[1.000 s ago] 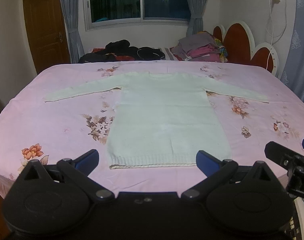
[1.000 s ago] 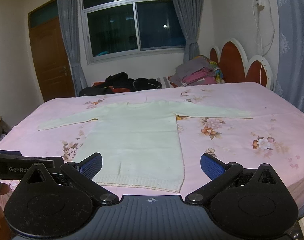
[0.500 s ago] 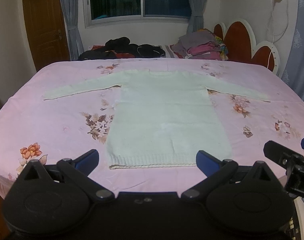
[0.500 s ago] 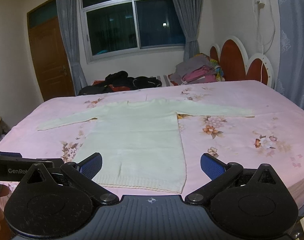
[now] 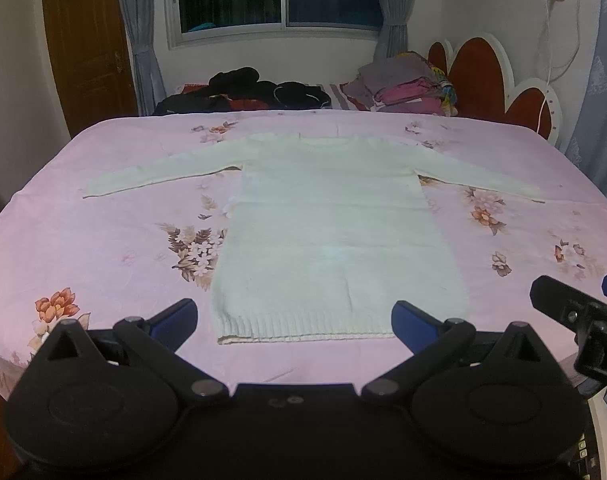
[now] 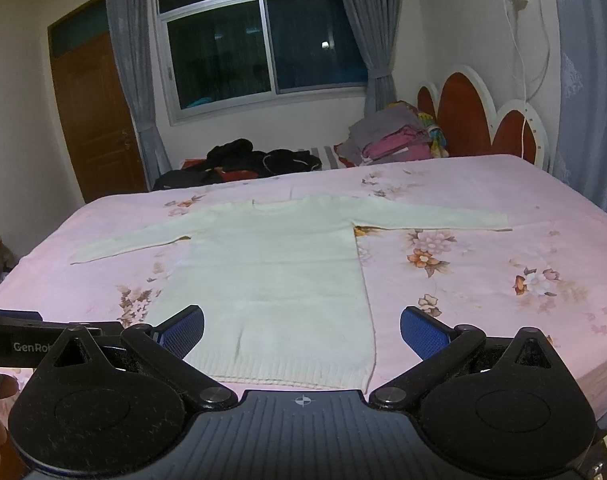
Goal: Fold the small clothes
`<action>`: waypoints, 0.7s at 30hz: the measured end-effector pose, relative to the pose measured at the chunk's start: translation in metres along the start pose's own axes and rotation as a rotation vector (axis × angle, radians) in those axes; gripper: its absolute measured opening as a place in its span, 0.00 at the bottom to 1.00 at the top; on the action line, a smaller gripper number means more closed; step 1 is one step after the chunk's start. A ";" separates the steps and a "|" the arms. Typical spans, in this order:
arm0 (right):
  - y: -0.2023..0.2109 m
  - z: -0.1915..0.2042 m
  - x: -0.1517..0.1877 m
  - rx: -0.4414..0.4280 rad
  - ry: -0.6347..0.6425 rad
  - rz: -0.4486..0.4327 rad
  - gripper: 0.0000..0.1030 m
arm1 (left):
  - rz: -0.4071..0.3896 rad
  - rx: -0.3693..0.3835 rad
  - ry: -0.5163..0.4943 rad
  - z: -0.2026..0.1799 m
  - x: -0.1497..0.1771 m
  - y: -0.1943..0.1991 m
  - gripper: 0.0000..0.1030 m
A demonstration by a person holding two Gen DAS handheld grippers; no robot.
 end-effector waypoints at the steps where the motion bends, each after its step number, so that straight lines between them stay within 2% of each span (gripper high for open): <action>1: -0.002 -0.001 -0.001 0.001 0.000 0.002 1.00 | 0.002 0.000 -0.001 0.000 -0.001 -0.002 1.00; 10: -0.023 -0.003 -0.005 0.041 -0.001 0.002 1.00 | 0.023 0.008 -0.008 0.007 -0.010 -0.025 1.00; 21: -0.069 -0.009 -0.022 0.111 -0.023 -0.013 1.00 | 0.041 0.031 -0.014 0.031 -0.034 -0.068 1.00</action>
Point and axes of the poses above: each gripper's, at about its wrist camera, not at the fingertips, and y roughly against the way its jaws point, z to its left, x to its underside, the point moved 1 cm from there along -y, roughly the way its jaws point, and after that the axes turned 5 degrees about -y, right-handed, at the moved point
